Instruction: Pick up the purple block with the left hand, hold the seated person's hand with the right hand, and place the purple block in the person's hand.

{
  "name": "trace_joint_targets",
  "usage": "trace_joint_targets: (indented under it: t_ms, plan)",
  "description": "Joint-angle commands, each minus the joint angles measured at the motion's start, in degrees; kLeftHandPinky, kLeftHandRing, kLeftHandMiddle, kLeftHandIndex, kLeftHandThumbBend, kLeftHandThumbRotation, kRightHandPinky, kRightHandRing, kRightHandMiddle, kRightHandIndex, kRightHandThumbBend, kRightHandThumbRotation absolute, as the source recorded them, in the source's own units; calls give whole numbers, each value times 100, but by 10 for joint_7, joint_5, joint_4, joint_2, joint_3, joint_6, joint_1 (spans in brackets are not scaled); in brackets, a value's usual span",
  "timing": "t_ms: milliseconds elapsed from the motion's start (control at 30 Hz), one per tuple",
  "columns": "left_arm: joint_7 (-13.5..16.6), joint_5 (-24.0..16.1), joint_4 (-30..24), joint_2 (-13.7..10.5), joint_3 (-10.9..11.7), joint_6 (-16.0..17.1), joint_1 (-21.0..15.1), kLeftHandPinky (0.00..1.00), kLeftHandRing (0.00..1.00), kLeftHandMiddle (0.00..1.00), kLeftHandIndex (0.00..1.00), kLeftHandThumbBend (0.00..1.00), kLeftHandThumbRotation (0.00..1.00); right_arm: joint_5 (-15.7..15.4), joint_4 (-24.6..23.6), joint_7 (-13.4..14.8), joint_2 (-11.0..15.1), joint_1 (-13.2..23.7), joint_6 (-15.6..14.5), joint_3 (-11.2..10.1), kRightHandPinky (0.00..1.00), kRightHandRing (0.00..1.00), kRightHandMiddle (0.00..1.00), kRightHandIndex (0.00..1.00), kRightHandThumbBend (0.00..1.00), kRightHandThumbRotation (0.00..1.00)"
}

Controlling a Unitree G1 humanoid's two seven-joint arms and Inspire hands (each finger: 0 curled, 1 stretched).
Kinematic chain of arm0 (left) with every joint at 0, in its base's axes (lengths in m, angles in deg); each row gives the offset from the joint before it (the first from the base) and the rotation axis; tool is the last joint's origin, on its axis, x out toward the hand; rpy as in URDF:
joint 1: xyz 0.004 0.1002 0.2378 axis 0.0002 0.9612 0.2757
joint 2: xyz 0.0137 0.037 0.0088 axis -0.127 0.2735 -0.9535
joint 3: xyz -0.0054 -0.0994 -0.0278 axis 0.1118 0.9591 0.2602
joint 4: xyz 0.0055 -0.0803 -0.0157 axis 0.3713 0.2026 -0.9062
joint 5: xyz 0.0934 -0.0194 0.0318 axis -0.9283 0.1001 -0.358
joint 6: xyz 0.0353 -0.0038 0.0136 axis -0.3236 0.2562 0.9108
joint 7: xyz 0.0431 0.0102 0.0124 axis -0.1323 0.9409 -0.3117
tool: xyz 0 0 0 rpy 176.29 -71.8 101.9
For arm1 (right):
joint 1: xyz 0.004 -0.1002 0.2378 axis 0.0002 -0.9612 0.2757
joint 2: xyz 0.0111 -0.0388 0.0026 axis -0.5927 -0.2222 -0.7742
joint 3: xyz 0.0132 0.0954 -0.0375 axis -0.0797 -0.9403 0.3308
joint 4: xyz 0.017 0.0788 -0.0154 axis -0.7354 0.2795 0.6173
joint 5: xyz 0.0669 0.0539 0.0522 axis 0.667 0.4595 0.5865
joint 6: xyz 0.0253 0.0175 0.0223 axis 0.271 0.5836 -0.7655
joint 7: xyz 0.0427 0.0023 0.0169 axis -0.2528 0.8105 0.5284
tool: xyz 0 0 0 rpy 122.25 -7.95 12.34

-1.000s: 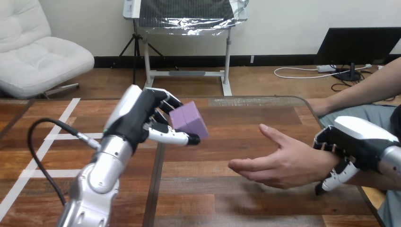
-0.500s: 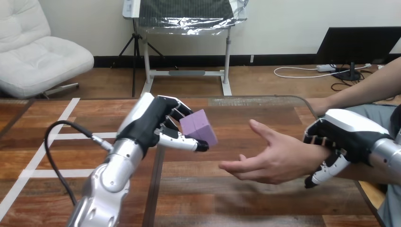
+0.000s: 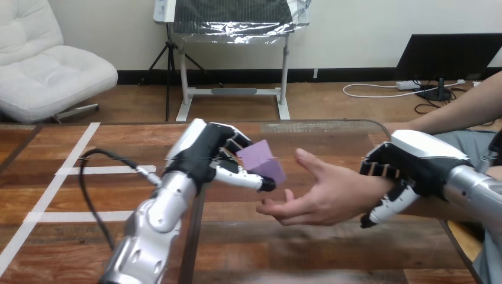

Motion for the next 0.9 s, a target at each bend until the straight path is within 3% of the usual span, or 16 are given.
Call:
trace_joint_targets:
  t_ms: [0,400,867]
  plan:
    - [11,-2,17,13,-8,23,-63,32,39,43,47,68,0,5,-21,-8,-18,30,-7,7,36,43,50,52,92,16]
    - [8,0,49,37,-17,33,-87,29,36,42,46,69,0,1,-42,-16,-30,32,-18,8,36,43,50,52,92,19]
    - [2,-8,68,63,-35,20,-110,27,34,40,46,70,0,4,-48,-14,-38,32,-19,9,38,45,50,52,92,16]
